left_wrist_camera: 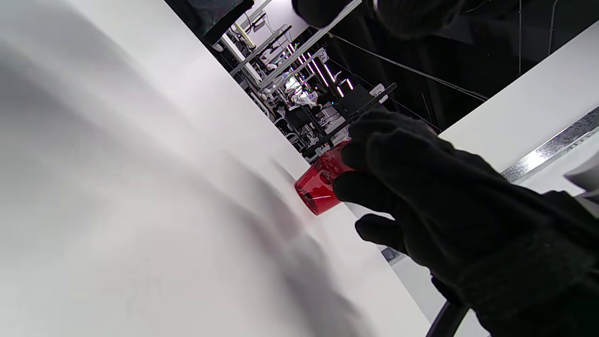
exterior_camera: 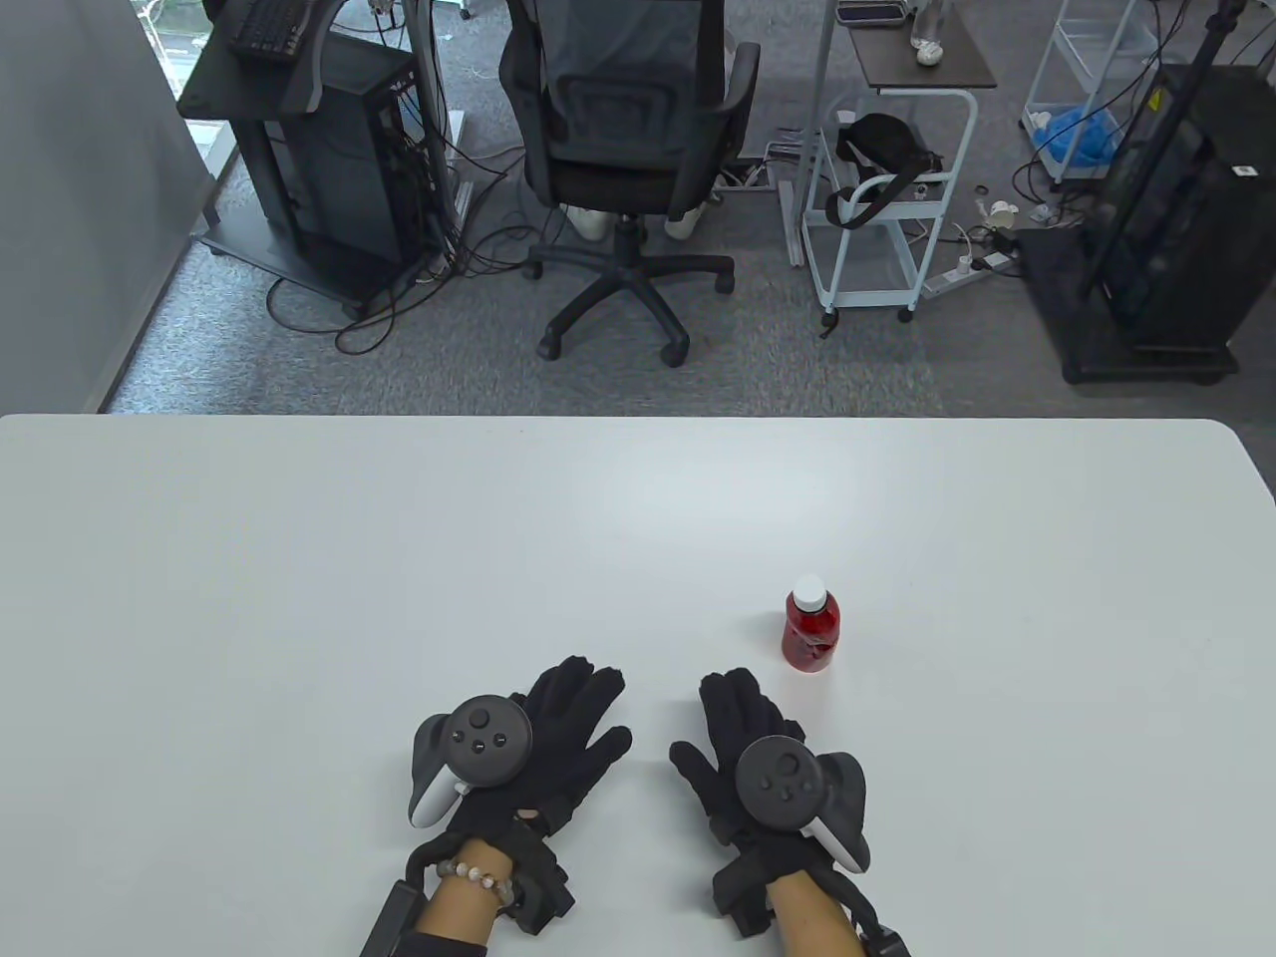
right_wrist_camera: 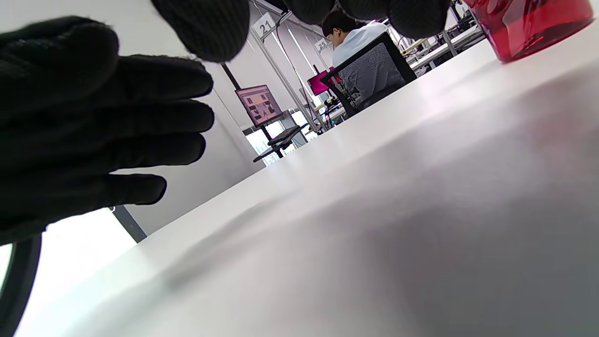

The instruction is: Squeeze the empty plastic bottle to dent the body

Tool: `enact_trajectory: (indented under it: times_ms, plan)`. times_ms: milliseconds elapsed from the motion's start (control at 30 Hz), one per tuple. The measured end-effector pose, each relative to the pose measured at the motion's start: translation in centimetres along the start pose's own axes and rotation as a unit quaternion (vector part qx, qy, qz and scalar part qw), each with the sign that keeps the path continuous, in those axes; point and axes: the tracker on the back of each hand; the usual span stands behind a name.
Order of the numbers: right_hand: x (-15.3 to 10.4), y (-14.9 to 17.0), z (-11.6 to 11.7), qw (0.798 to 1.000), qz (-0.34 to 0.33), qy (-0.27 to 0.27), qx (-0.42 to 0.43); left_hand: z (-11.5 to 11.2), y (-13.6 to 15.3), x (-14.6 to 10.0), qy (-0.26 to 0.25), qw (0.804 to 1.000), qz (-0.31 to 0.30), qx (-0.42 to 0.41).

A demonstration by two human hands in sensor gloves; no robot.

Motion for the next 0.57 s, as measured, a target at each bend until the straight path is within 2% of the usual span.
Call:
enact_trajectory:
  times_ms: [567]
  plan:
    - [-0.05,0.31,-0.13,1.0,0.005,-0.009,0.014,-0.17,0.03,-0.01,0.015,1.0,0.005,0.0]
Point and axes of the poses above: the tracker on the back of each hand, its own y axis roughly to the little-finger side, its own x axis roughly from the wrist to the fingertips, z = x × y, and after that the axes turned 13 degrees about -x, right-handed
